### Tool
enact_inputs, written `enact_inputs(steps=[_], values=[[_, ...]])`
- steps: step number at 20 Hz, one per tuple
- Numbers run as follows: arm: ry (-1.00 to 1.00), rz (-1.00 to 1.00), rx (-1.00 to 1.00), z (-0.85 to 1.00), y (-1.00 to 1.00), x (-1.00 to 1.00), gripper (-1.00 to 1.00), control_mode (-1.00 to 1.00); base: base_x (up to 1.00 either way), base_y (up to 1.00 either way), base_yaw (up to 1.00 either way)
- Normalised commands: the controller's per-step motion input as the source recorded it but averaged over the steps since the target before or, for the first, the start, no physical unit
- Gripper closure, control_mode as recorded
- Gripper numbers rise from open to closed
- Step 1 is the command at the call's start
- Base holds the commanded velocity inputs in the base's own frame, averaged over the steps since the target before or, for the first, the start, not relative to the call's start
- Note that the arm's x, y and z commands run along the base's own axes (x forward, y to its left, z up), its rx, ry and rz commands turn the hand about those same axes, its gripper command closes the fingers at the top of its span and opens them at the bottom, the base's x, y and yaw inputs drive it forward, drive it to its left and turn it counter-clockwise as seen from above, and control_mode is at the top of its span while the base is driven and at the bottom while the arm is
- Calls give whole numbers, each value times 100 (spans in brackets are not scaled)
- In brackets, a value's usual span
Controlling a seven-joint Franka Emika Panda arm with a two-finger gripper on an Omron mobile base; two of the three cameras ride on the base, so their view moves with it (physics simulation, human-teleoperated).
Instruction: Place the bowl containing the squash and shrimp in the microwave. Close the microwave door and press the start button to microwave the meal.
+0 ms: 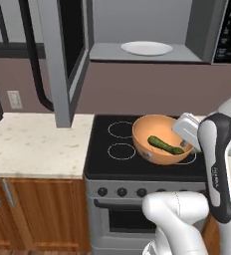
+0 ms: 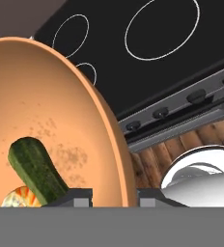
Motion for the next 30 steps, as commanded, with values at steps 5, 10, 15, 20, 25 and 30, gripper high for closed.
enact_inputs(steps=[5,10,15,20,25,30], values=[[0,0,0,0,0,0,100,100,13,0,27],[0,0,0,0,0,0,100,100,30,0,32],[0,0,0,0,0,0,100,100,40,-24,14],[0,1,1,0,-5,0,100,-100,3,-12,1],[0,0,1,0,-10,0,100,-100,0,0,0],[0,-2,0,3,-10,0,100,-100,0,0,0]])
